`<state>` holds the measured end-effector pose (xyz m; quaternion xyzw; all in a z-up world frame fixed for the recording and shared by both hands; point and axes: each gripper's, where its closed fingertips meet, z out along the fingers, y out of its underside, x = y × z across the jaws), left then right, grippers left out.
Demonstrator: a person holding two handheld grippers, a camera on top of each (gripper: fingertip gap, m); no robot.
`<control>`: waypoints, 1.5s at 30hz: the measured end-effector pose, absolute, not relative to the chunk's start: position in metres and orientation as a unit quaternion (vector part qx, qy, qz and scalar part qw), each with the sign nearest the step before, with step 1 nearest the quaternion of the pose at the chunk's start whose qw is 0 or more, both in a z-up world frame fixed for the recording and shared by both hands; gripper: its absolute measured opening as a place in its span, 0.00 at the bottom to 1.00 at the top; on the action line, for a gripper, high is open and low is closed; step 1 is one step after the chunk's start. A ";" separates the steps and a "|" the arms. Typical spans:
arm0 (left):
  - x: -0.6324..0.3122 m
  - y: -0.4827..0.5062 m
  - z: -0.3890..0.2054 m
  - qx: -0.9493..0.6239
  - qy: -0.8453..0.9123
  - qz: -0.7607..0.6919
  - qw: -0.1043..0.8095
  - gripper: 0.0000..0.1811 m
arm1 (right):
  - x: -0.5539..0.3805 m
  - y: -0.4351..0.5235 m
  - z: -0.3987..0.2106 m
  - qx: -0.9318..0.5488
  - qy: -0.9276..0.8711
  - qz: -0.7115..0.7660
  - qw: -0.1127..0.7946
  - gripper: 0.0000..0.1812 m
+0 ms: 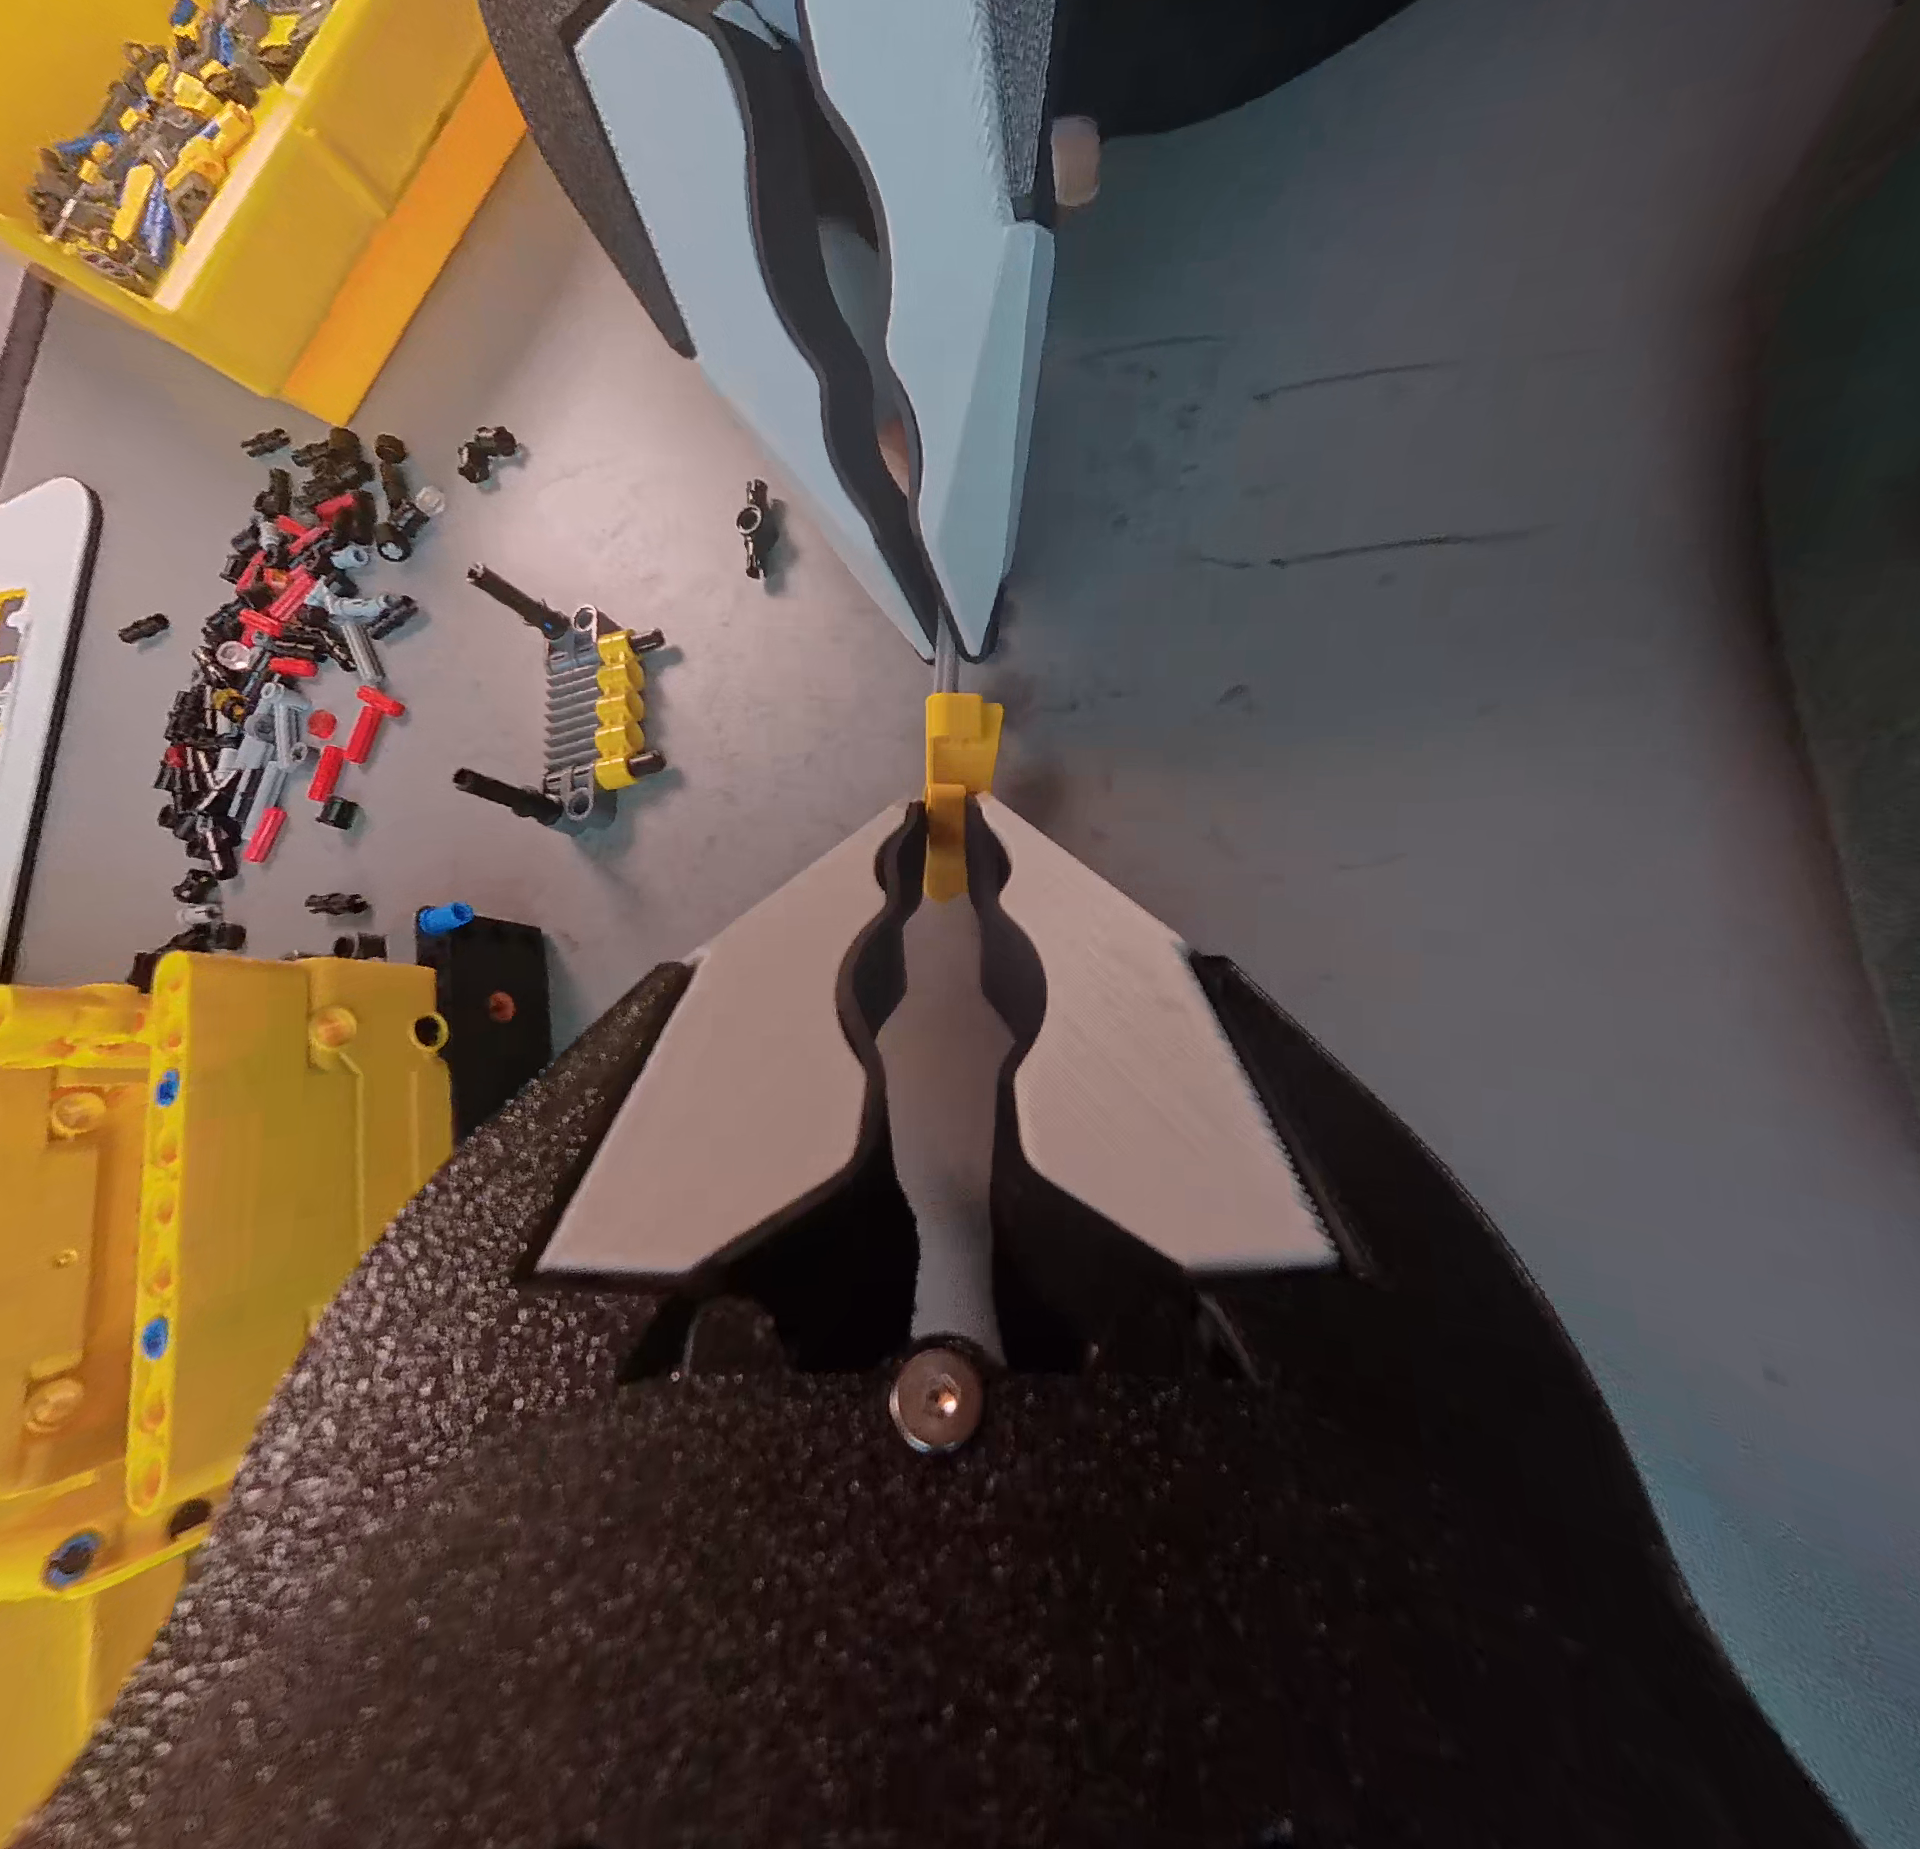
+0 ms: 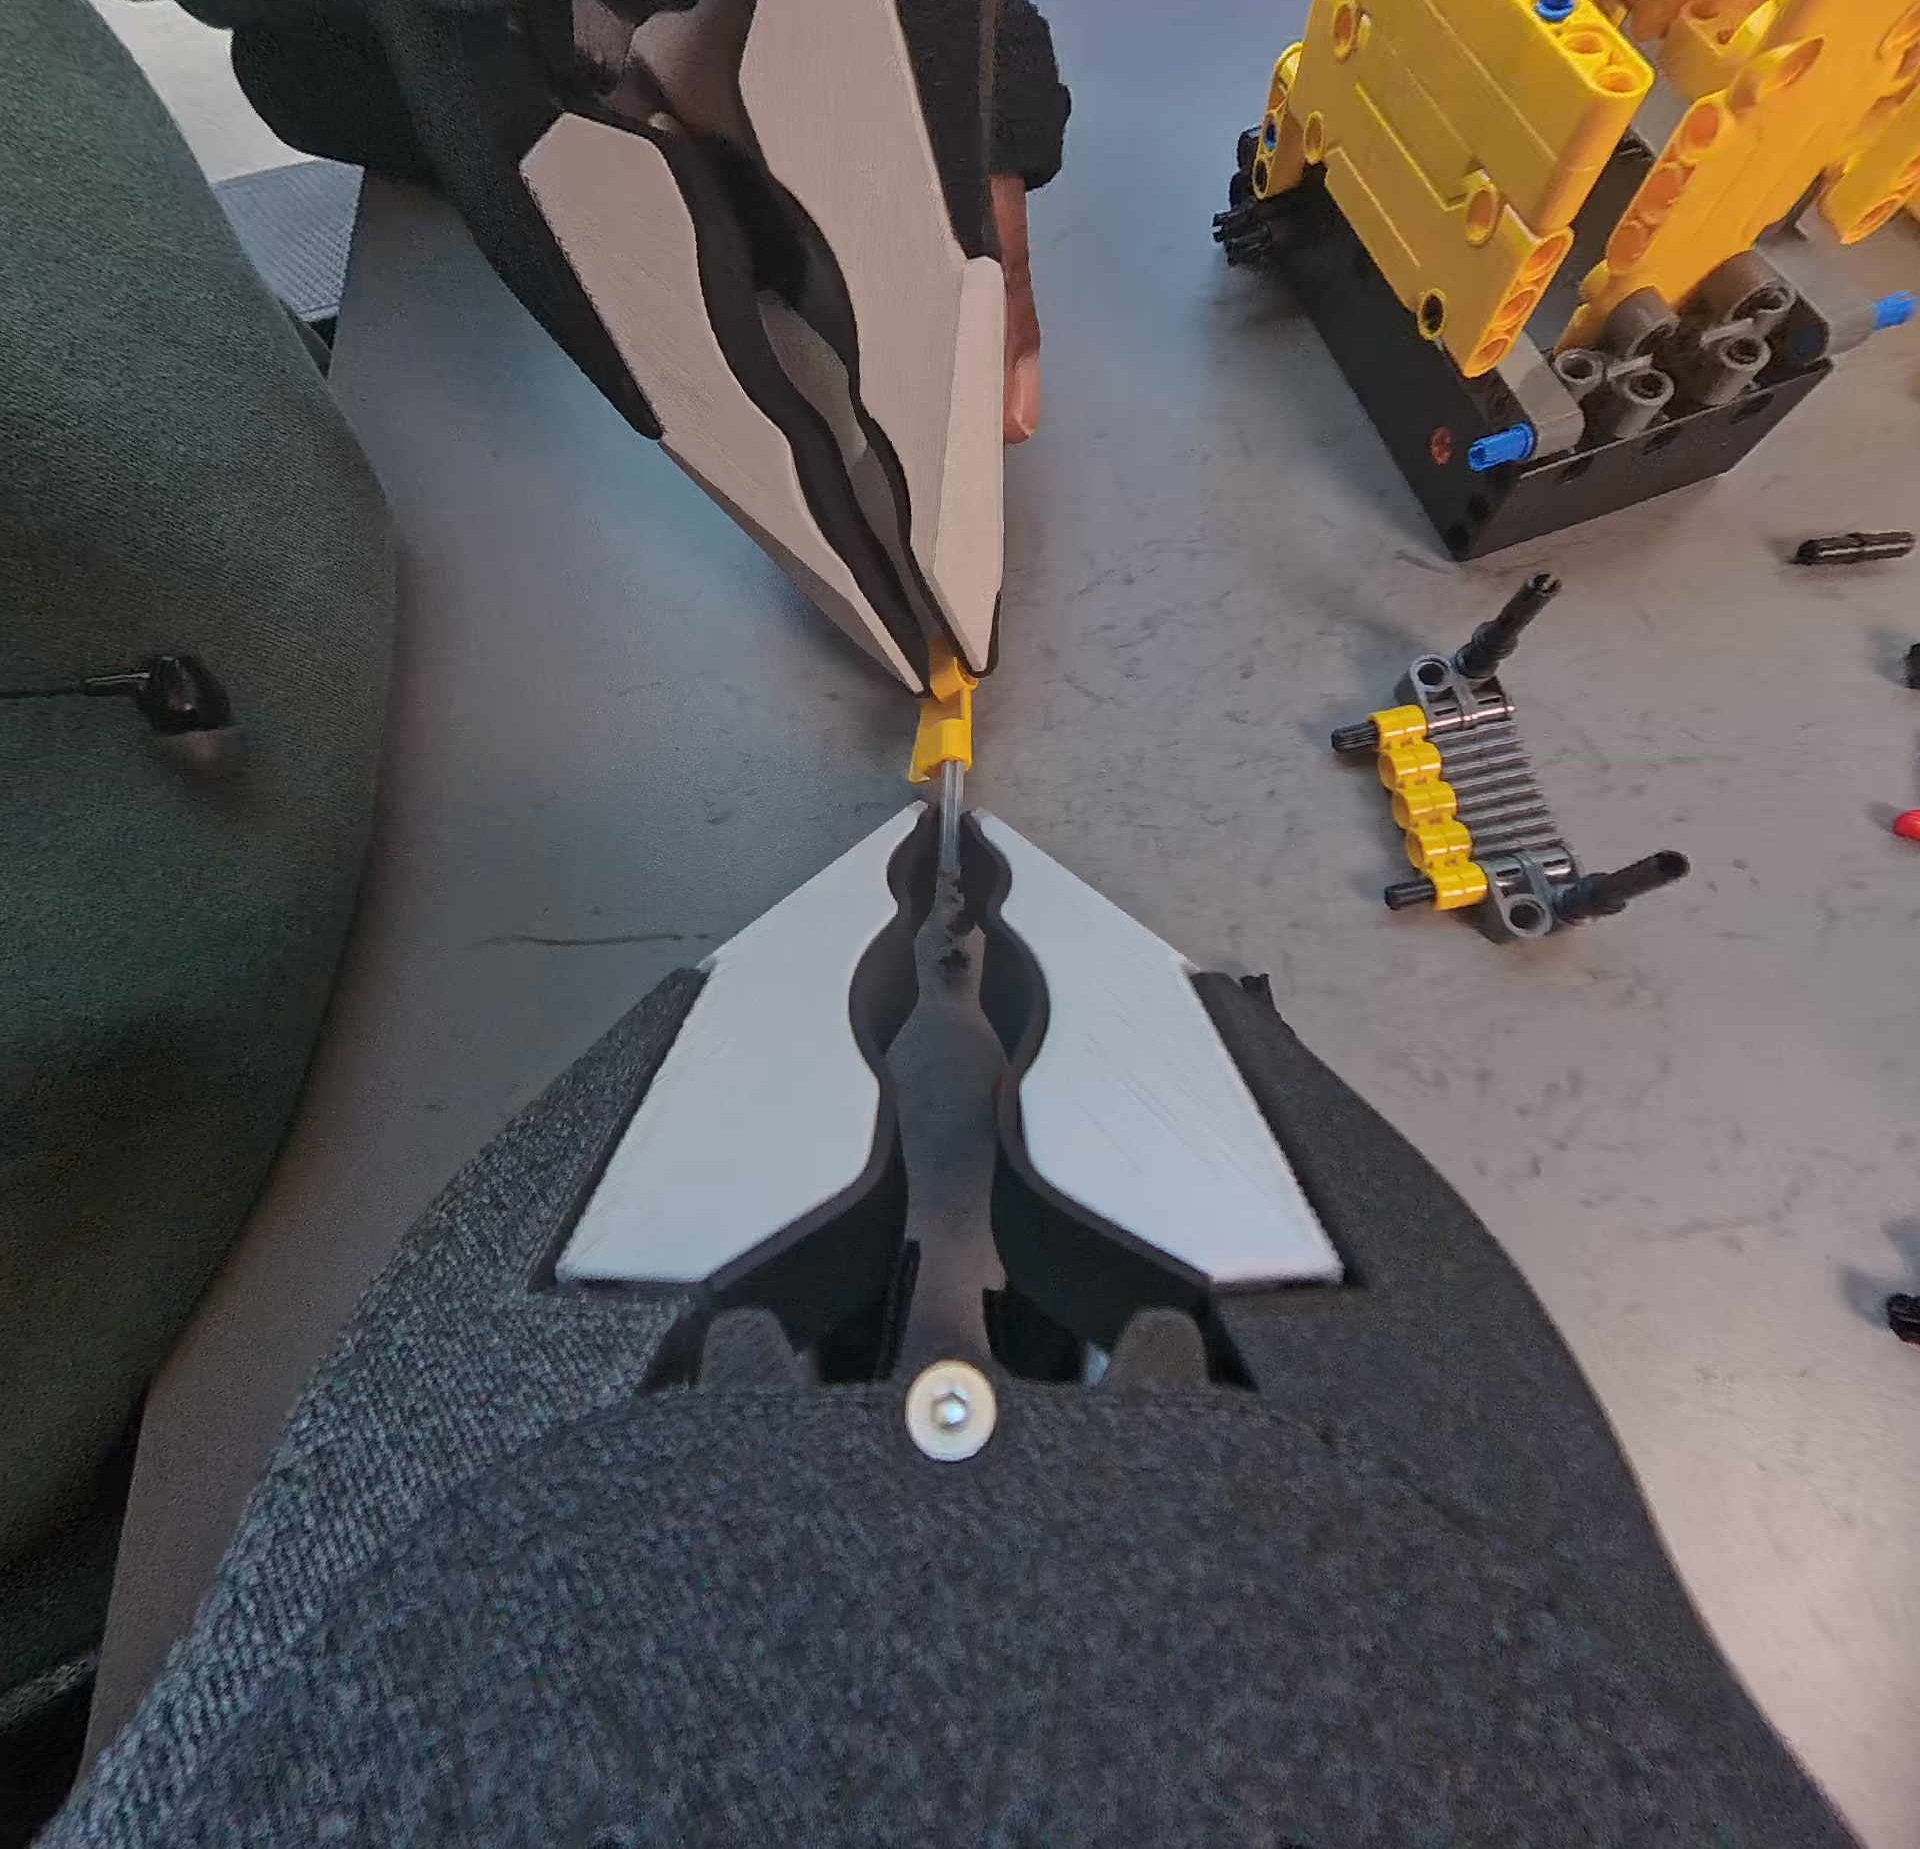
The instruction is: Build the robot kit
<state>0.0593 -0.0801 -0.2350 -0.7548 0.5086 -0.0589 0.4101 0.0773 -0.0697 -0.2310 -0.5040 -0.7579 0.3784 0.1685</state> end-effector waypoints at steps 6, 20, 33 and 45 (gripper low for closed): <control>0.060 -0.080 -0.236 -0.741 0.525 -0.028 0.417 0.03 | 0.077 -0.069 -0.232 -0.519 -0.751 0.376 0.161 0.01; 0.069 -0.089 -0.238 -0.715 0.556 -0.023 0.423 0.02 | 0.083 -0.081 -0.234 -0.499 -0.770 0.376 0.131 0.01; 0.070 -0.089 -0.238 -0.722 0.545 -0.028 0.426 0.02 | 0.079 -0.083 -0.236 -0.515 -0.763 0.368 0.131 0.00; 0.078 -0.099 -0.215 -0.761 0.447 -0.270 0.385 0.10 | 0.078 -0.091 -0.217 -0.384 -0.821 0.344 0.247 0.01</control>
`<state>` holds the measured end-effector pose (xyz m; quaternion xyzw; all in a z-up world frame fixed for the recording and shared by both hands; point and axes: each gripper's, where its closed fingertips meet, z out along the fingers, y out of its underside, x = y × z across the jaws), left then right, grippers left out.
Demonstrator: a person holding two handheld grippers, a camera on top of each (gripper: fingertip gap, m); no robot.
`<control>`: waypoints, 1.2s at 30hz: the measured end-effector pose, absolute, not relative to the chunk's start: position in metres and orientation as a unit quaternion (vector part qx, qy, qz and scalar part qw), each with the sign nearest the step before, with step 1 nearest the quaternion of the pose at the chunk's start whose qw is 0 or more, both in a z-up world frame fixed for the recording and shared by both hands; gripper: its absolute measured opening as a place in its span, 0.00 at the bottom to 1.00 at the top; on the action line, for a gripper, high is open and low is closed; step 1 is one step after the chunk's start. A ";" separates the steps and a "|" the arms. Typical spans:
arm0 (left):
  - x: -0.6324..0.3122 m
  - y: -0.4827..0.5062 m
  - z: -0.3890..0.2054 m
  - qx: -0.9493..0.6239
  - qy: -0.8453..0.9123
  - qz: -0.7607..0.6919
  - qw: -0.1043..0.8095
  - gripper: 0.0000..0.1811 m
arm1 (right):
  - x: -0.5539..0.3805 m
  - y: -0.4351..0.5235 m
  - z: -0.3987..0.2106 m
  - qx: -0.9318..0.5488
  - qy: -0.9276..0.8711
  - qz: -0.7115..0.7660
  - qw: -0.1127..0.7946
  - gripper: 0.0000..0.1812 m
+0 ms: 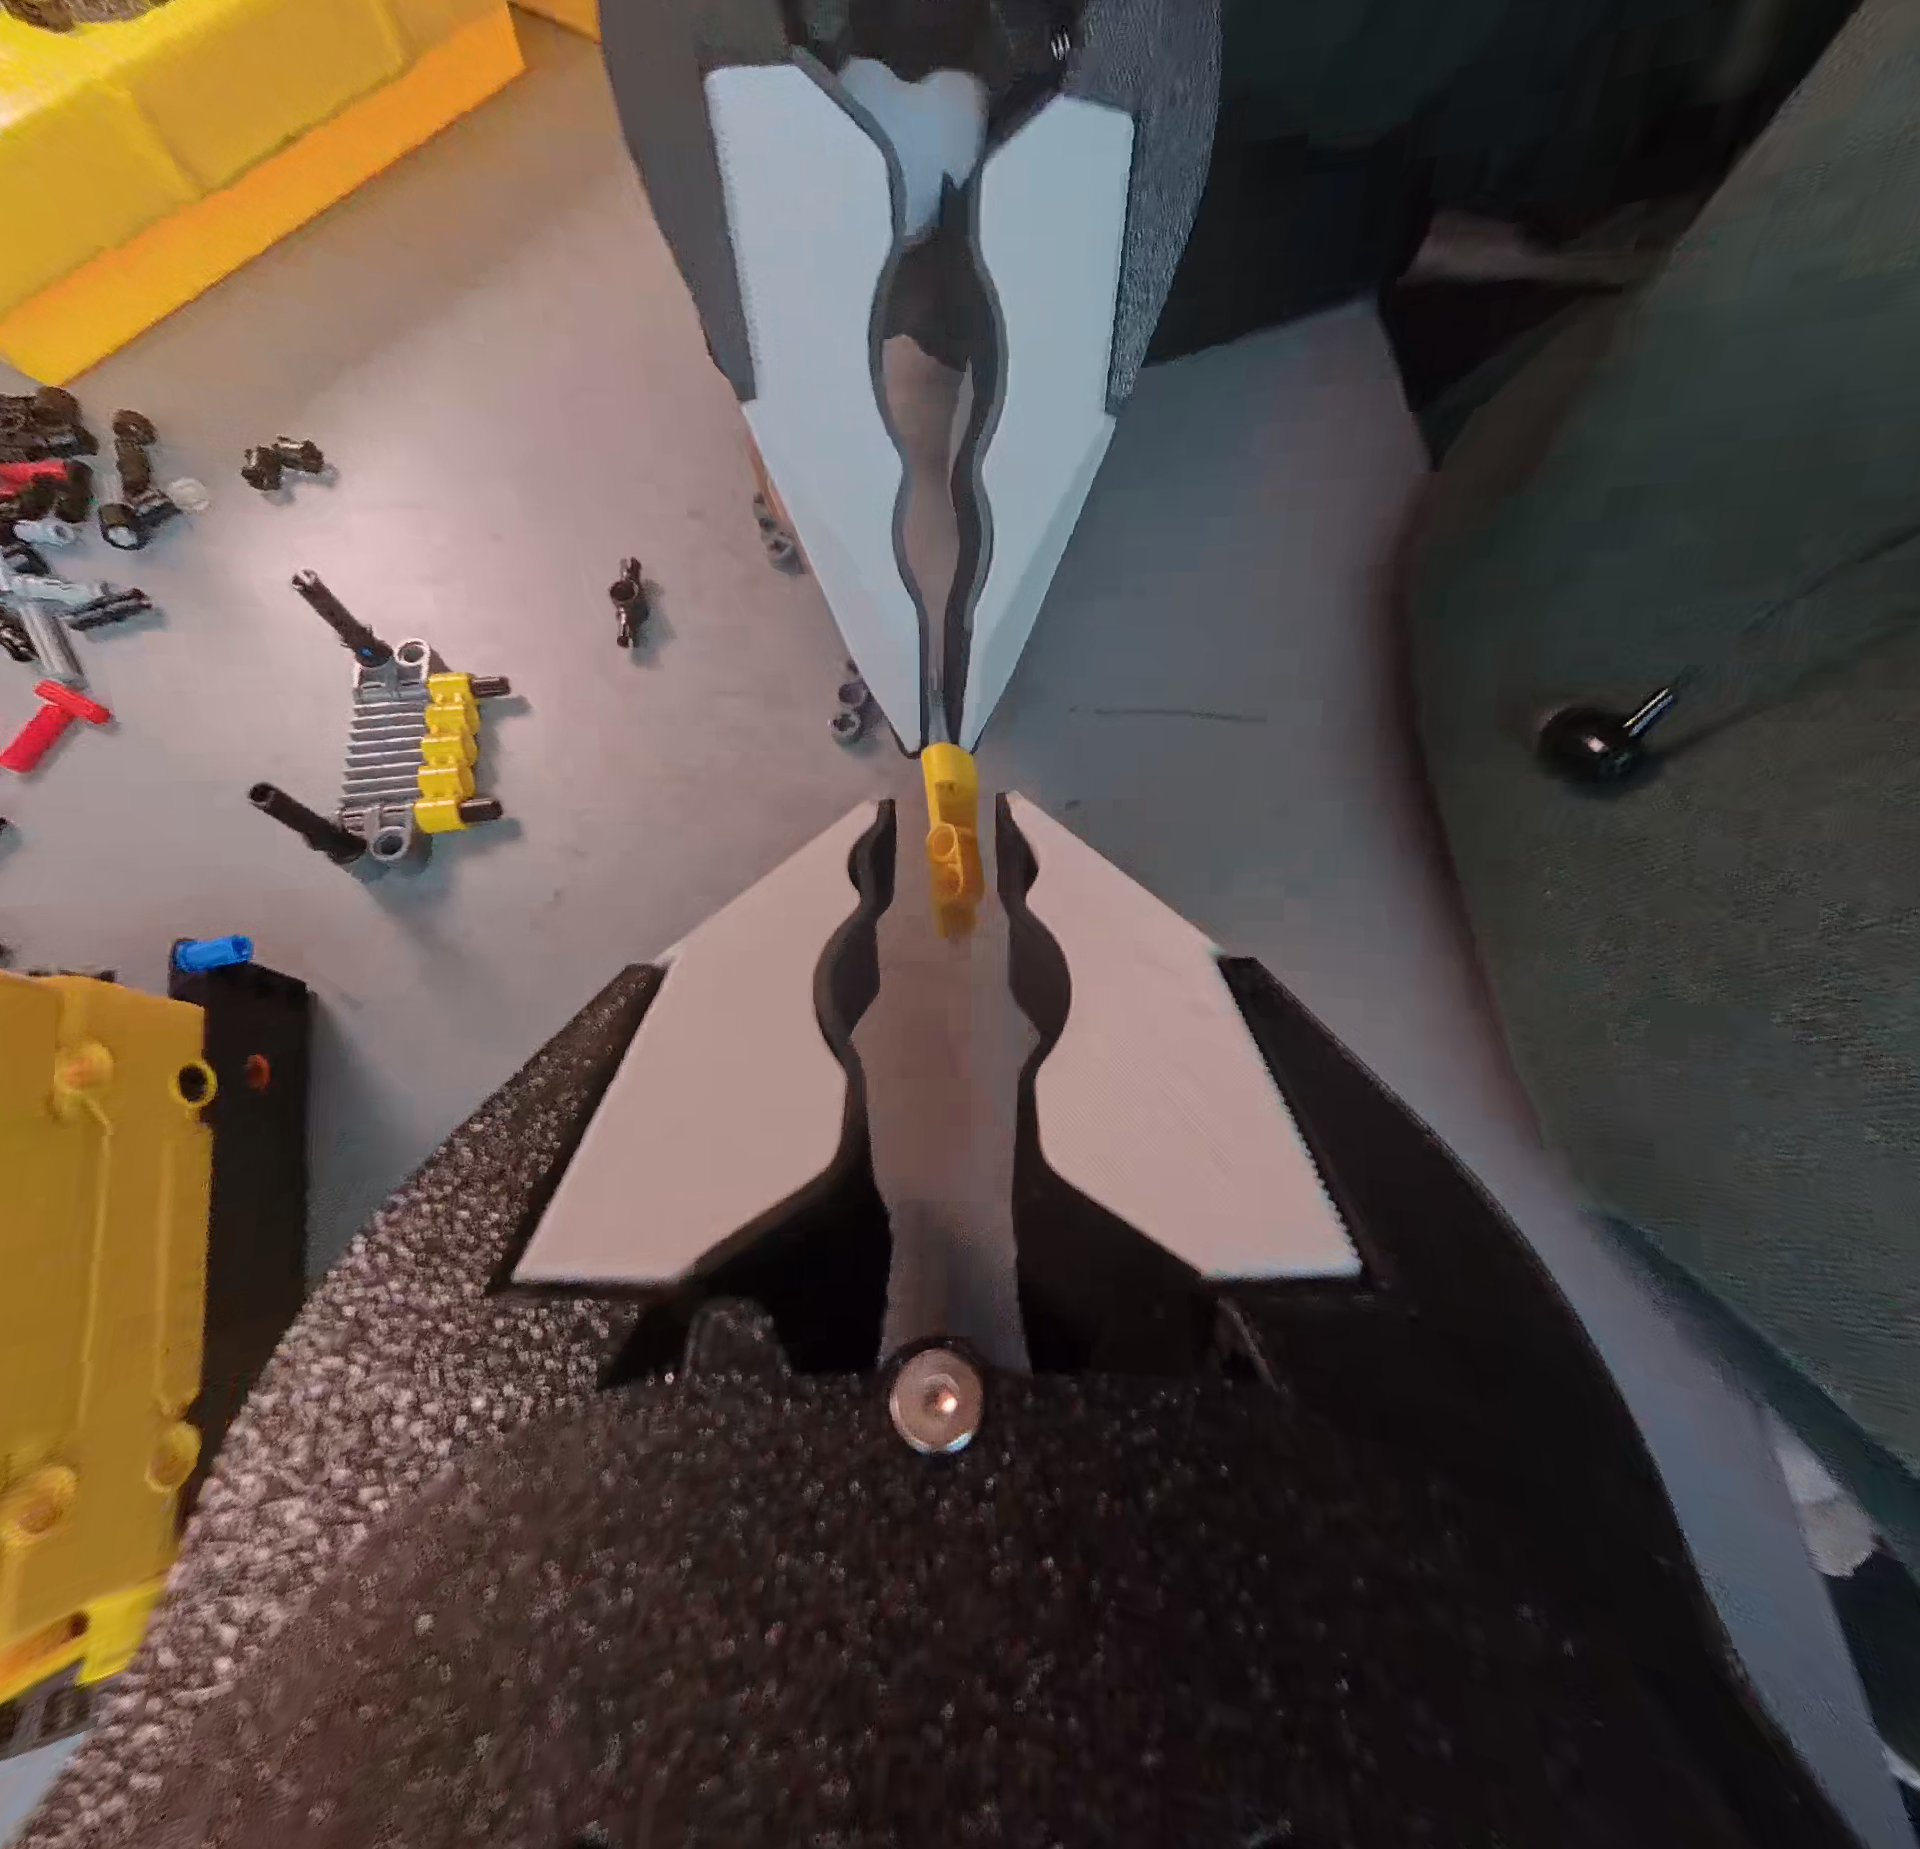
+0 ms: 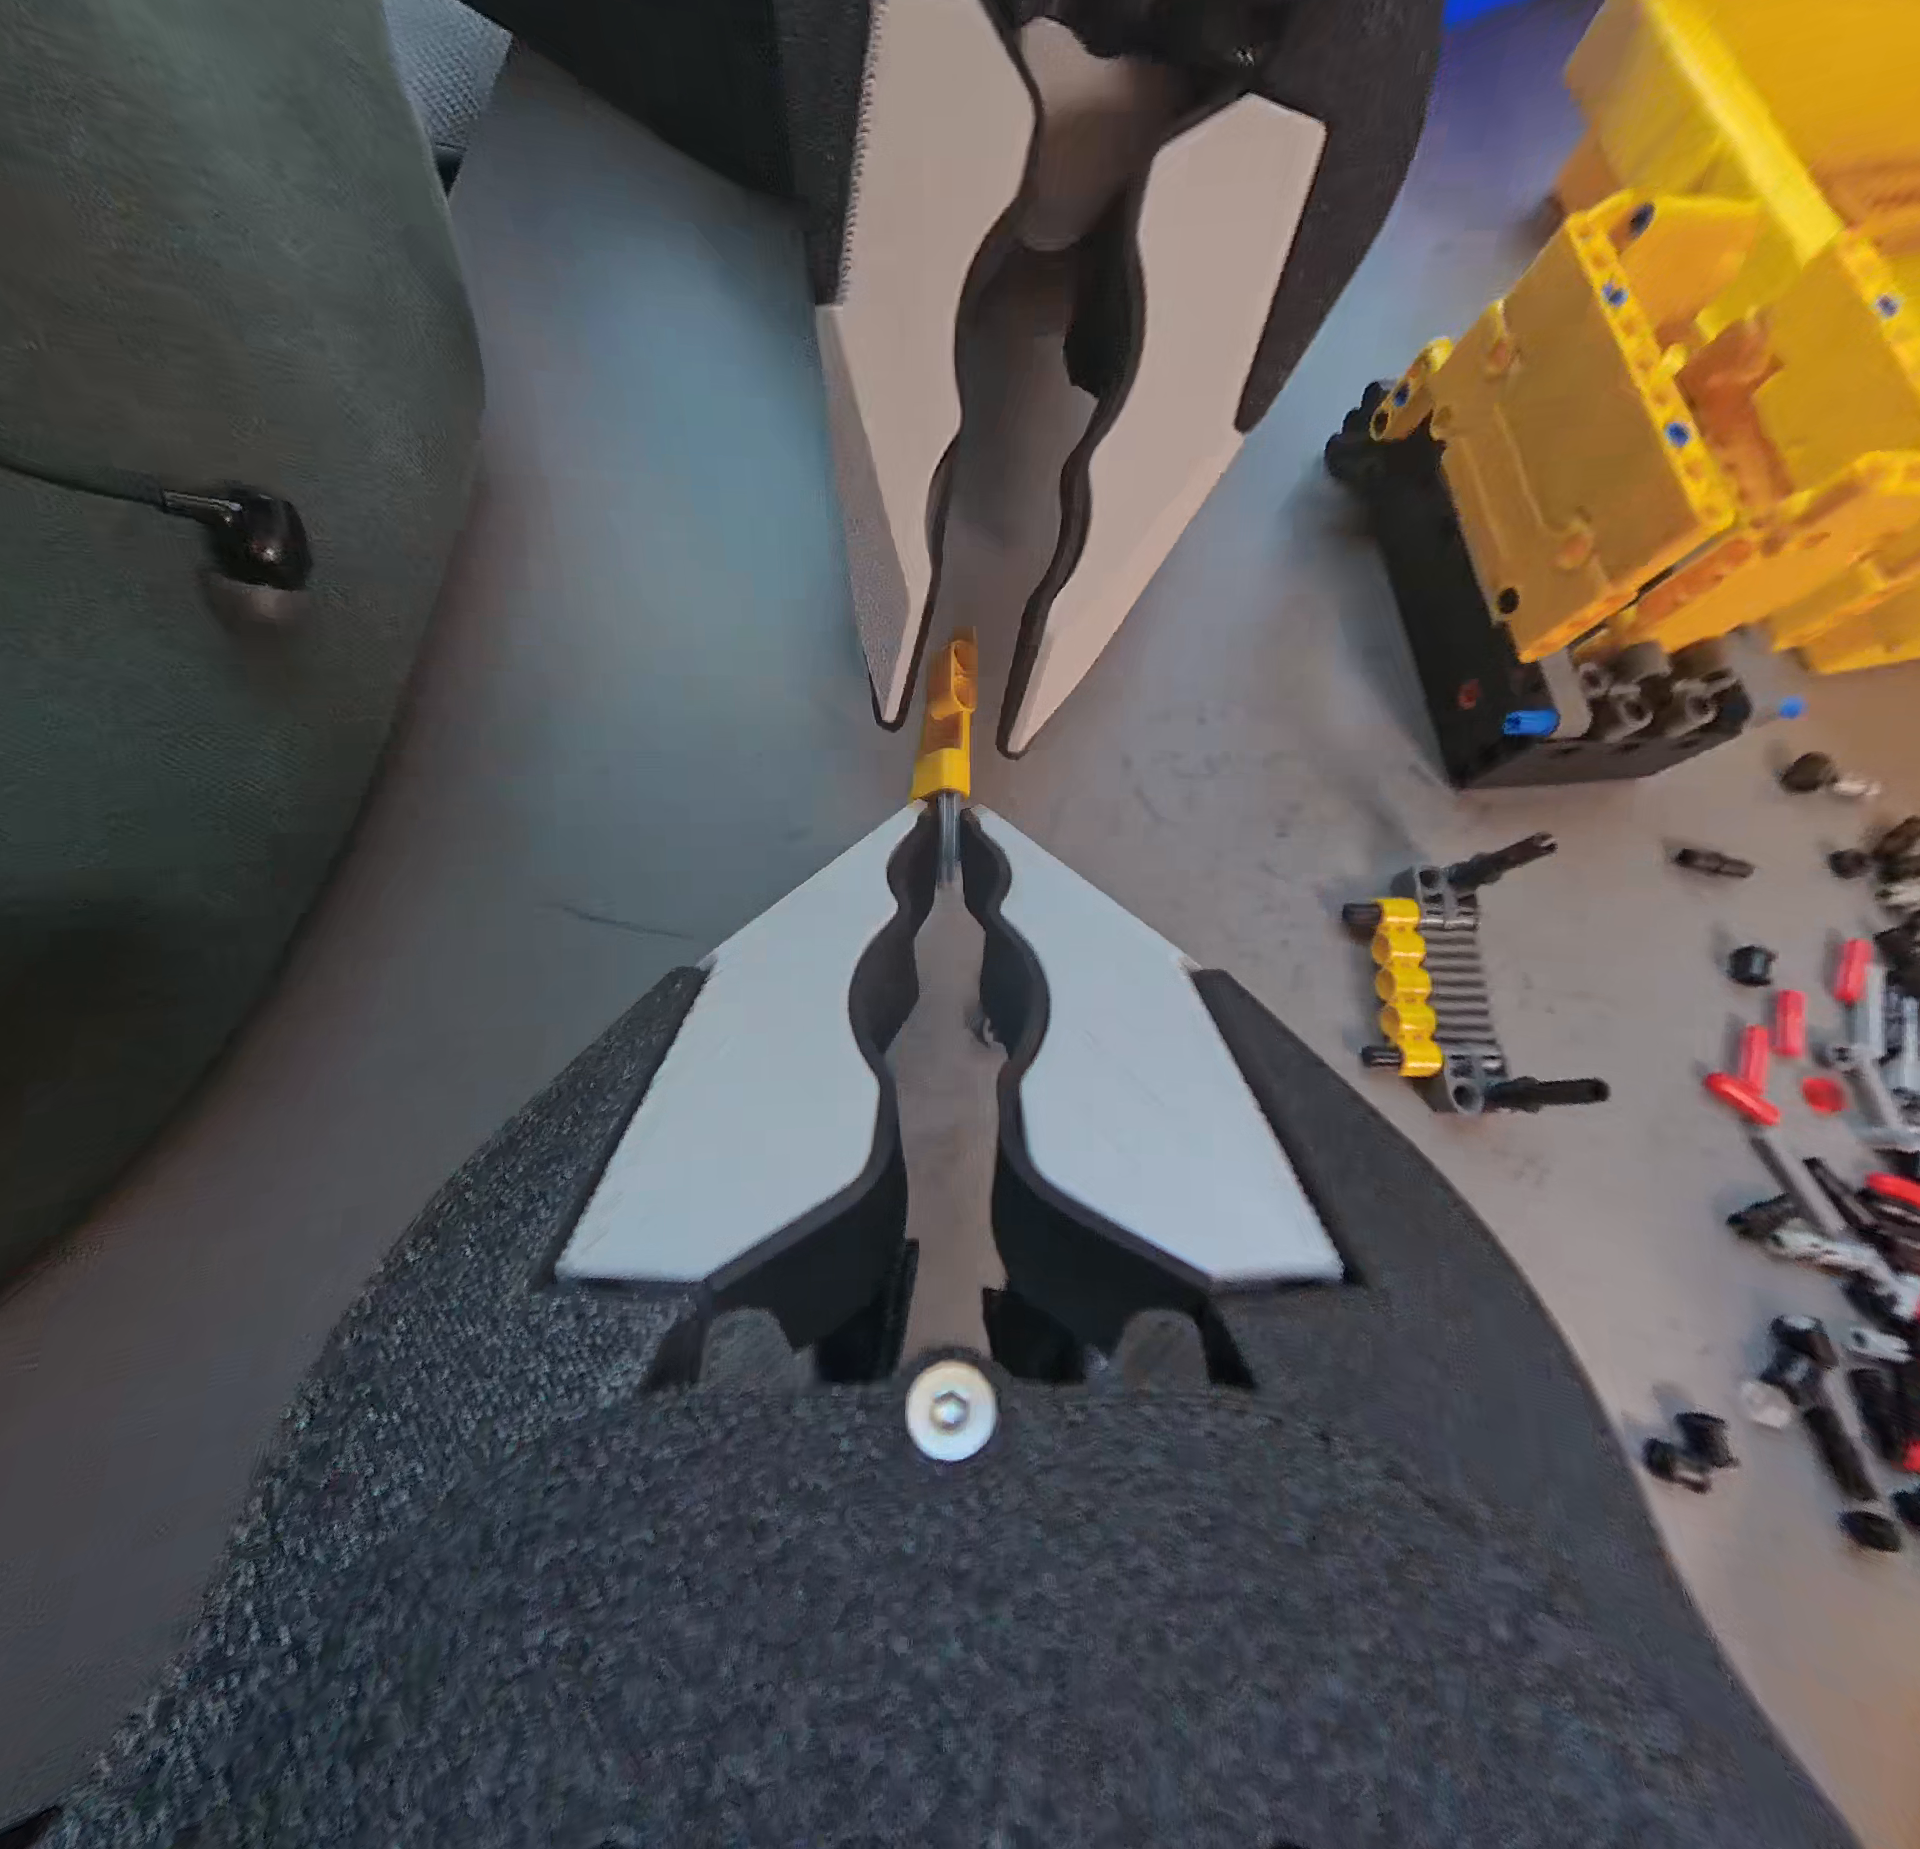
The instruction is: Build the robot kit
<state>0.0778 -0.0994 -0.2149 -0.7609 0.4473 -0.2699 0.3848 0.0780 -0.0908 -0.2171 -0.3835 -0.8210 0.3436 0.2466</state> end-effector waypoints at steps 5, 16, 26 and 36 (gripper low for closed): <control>0.080 -0.100 -0.209 -0.760 0.436 -0.286 0.387 0.04 | 0.075 -0.093 -0.207 -0.335 -0.830 0.321 0.311 0.02; 0.071 -0.092 -0.151 -0.695 0.351 -0.394 0.488 0.03 | 0.071 -0.083 -0.141 -0.368 -0.708 0.484 0.359 0.04; 0.073 -0.094 -0.158 -0.699 0.374 -0.361 0.491 0.03 | 0.072 -0.087 -0.148 -0.389 -0.711 0.497 0.311 0.02; 0.080 -0.096 -0.180 -0.722 0.400 -0.333 0.456 0.02 | 0.072 -0.094 -0.165 -0.400 -0.736 0.475 0.269 0.02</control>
